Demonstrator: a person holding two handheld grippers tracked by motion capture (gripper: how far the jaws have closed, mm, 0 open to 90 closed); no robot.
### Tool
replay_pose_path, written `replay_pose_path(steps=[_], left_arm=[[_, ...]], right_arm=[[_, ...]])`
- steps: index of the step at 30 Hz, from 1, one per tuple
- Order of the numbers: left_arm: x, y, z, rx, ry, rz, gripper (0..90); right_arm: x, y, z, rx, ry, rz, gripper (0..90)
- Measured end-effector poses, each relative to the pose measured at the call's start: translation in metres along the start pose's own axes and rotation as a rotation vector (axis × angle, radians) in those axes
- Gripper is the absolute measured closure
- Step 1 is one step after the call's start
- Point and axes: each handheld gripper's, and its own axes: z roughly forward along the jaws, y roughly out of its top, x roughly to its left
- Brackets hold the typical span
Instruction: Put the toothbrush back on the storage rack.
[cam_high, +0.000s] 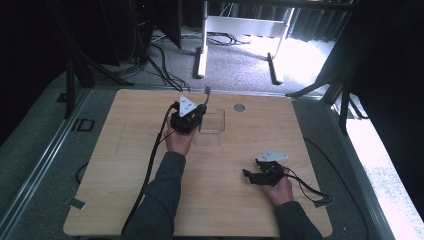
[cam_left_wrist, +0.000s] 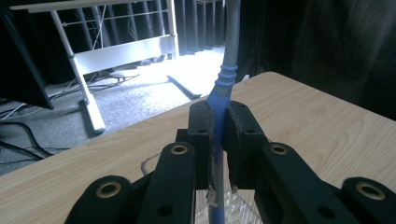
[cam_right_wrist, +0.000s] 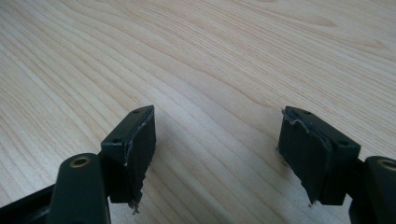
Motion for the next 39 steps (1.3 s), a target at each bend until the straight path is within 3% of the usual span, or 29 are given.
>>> replay_pose_path(steps=[27, 29, 39], left_arm=[[-0.004, -0.011, 0.013, 0.082, -0.024, 0.041, 81.4], [-0.006, -0.012, 0.015, 0.109, -0.027, 0.066, 81.4], [-0.006, -0.017, 0.02, 0.161, -0.051, 0.066, 81.2]], right_arm=[[0.0, 0.0, 0.0, 0.0, 0.0, 0.001, 27.2], [0.0, 0.0, 0.0, 0.0, 0.0, 0.001, 27.2], [0.0, 0.0, 0.0, 0.0, 0.001, 0.0, 27.2]])
